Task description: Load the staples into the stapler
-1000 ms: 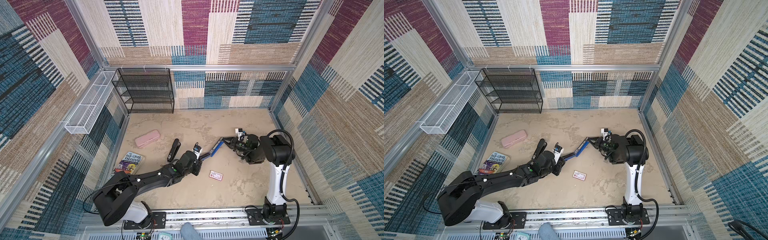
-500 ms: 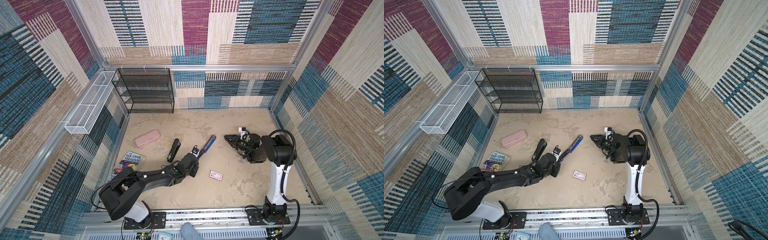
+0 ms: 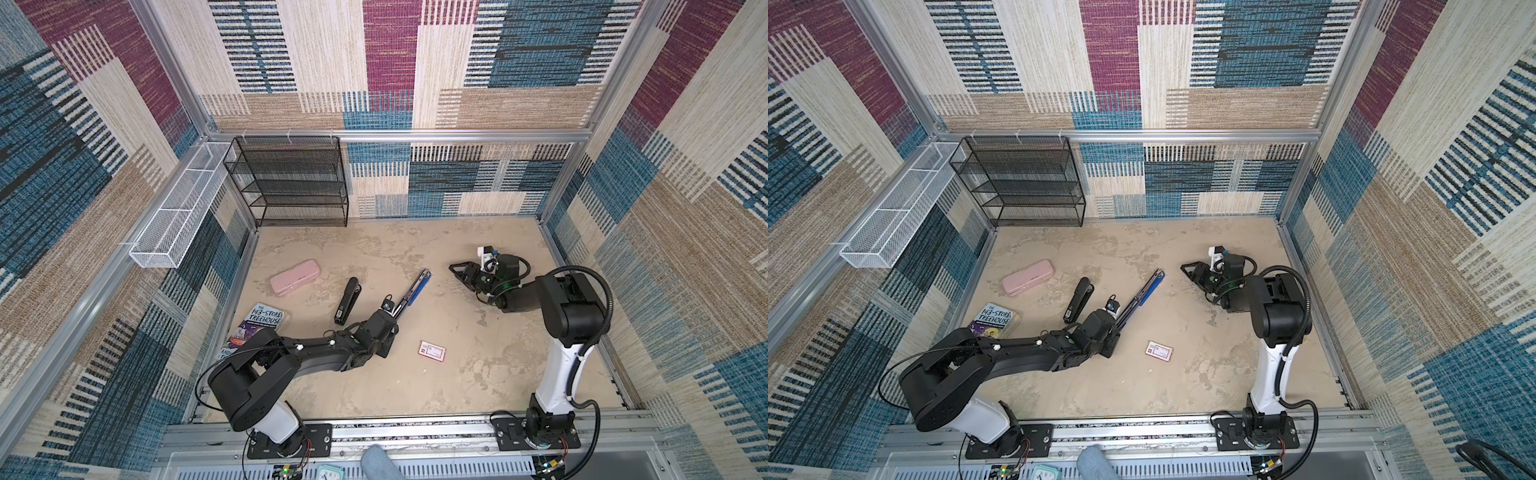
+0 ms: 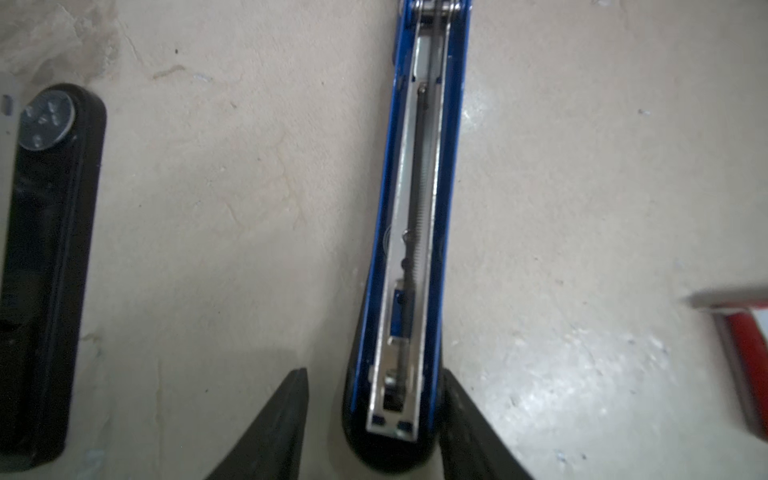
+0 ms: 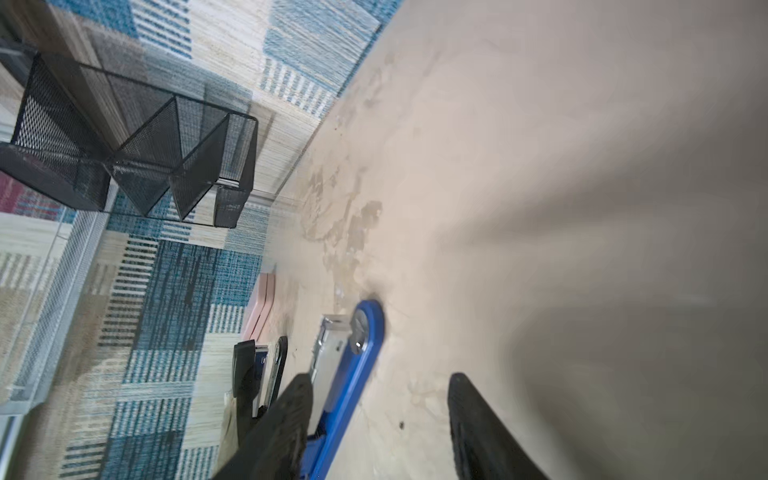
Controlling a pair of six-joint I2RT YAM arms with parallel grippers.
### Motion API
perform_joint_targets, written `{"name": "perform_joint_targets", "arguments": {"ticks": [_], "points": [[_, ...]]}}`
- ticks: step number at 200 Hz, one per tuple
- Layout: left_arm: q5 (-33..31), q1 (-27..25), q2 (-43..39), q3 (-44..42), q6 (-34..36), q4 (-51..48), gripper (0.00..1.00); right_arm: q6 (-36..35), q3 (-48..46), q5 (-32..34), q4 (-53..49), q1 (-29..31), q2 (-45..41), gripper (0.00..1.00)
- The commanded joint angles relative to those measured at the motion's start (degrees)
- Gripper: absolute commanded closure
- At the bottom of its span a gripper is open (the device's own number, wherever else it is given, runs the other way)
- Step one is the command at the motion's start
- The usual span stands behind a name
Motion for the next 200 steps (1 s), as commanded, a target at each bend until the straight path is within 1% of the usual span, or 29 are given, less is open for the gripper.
{"name": "perform_joint_targets", "arguments": {"ticks": [1,16,53,93,109,120,125,149,178,200], "points": [[-0.91,-0.04,-0.39,-0.08,-2.41,-1.89,0.43,-12.53,5.72,5.76,-16.46,3.02,-1.41,0.39],[-0.84,-0.04,-0.62,0.09,-3.32,-2.97,0.43,-16.77,11.68,7.44,-23.00,5.83,-0.38,0.38],[-0.93,-0.04,-3.84,-1.12,-6.46,-4.80,0.43,-23.10,24.38,10.04,-33.93,11.28,4.92,0.37],[-0.96,-0.04,-8.50,-2.46,-8.47,-7.38,0.43,-26.10,35.46,11.64,-41.86,15.68,11.52,0.35],[-1.10,-0.04,-10.67,-2.78,-9.17,-8.79,0.43,-26.82,38.29,12.26,-44.18,17.02,13.32,0.35],[-1.45,-0.04,-12.27,-3.26,-9.66,-9.19,0.43,-27.20,38.63,12.56,-45.69,17.47,14.23,0.35],[-1.63,-0.04,-12.98,-3.48,-9.86,-9.27,0.43,-27.31,40.63,12.95,-47.03,17.58,14.81,0.35],[-2.38,-0.04,-15.18,-4.04,-10.32,-10.05,0.43,-27.48,40.51,14.44,-49.77,17.61,15.13,0.36],[-2.84,-0.04,-16.26,-3.95,-9.90,-10.59,0.43,-28.10,39.12,17.89,-53.29,17.53,13.00,0.36],[-3.31,-0.04,-16.35,-3.53,-9.51,-10.93,0.43,-28.32,34.30,18.50,-54.51,17.35,10.25,0.37]]}}
